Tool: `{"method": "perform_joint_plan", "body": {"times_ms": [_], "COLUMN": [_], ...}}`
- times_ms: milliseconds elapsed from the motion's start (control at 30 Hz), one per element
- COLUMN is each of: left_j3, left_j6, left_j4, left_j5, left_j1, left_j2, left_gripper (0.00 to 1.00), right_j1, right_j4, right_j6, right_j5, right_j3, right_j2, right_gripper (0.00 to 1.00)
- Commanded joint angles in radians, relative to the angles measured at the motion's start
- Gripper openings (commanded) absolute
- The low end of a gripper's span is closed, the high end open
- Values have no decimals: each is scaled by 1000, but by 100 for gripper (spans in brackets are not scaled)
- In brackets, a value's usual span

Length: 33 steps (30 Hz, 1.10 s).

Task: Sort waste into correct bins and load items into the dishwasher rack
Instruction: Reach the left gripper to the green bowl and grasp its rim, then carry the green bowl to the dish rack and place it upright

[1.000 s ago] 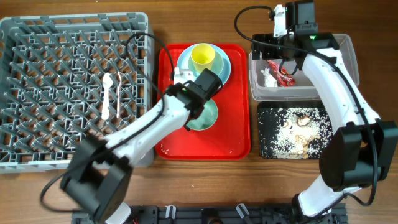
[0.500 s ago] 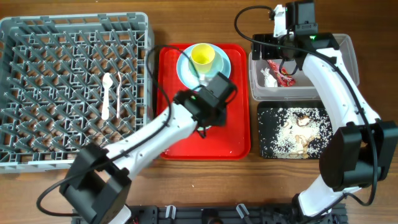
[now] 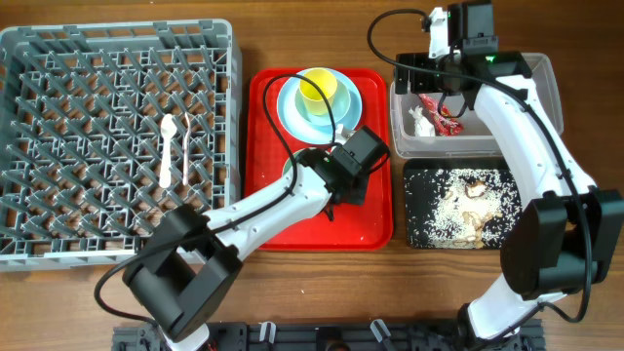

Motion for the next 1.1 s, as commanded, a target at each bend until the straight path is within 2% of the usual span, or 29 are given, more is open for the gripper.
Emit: {"method": "perform_joint_plan", "body": {"times_ms": [0,367,567,700,733,1067], "left_j3": [10,10,10,10,10,11], "left_j6": [15,15,15,11,11,12], "left_j4": [14,51,26,16,16,4], "left_j5": [-59,-75,-74,-74,-74,-73], "left_j1": [-2,0,-1,-1,-1,0], "left_j2": [23,85,85,85,85,51], "left_gripper": [30,22,22,10,4,4], "right_j1": [3,3,3,3,3,3], "right_j4": [0,1,1,0,1,1], "right_j6": [6,6,6,6,6,6], "right_j5": [9,9,9,9,9,9], "right_j3": [4,4,4,4,4,4], "right_j2": [7,7,7,7,7,7], "right_gripper": [100,100,100,100,100,100]}}
